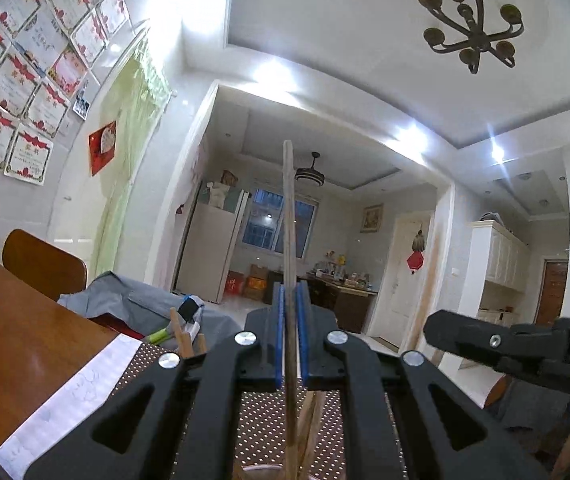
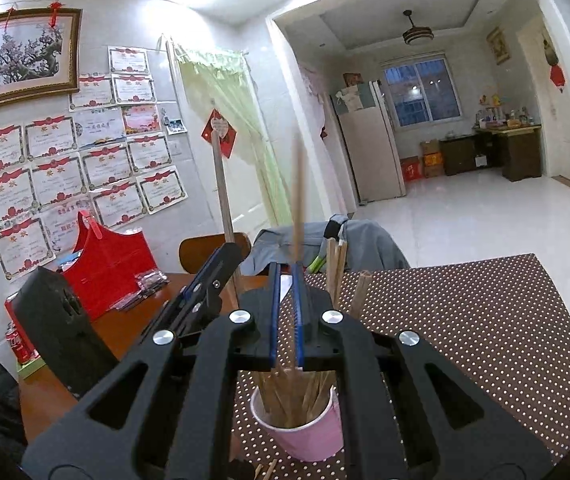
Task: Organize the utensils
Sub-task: 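Lift both chopsticks and lower them into the pink cup, then open both grippers to release the chopsticks into the pink cup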
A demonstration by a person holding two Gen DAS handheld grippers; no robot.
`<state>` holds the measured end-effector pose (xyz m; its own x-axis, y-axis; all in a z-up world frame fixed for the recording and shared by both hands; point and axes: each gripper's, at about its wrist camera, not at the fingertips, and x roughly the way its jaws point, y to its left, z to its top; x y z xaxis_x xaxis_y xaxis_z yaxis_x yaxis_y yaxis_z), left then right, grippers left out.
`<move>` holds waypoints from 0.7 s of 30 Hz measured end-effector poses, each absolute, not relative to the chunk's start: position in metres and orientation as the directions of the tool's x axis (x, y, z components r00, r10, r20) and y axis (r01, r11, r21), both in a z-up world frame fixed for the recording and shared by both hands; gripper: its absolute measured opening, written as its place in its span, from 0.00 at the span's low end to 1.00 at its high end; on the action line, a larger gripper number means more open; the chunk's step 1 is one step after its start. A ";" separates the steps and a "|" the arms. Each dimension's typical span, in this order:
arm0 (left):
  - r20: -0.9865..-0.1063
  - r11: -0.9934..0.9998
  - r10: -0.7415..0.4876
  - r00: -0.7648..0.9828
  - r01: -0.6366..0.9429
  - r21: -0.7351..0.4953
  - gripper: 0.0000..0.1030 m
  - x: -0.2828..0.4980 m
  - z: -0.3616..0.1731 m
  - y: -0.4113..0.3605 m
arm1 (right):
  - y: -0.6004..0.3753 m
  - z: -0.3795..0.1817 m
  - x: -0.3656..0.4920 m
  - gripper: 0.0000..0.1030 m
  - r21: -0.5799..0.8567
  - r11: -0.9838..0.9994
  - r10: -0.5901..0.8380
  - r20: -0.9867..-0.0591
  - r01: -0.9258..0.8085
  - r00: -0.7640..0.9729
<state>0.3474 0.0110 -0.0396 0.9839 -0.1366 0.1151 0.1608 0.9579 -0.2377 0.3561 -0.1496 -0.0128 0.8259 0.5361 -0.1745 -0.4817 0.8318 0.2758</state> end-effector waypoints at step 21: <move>0.109 0.978 -0.078 0.991 0.098 -0.183 0.06 0.353 -0.059 0.004 | -0.147 -0.038 0.363 0.06 0.317 0.833 0.535 -0.251 -0.453 0.807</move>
<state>0.3526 0.0036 -0.0594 0.9909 -0.0784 0.1093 0.0976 0.9782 -0.1833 0.3626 -0.1472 -0.0381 0.8069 0.5347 -0.2511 -0.4534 0.8330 0.3170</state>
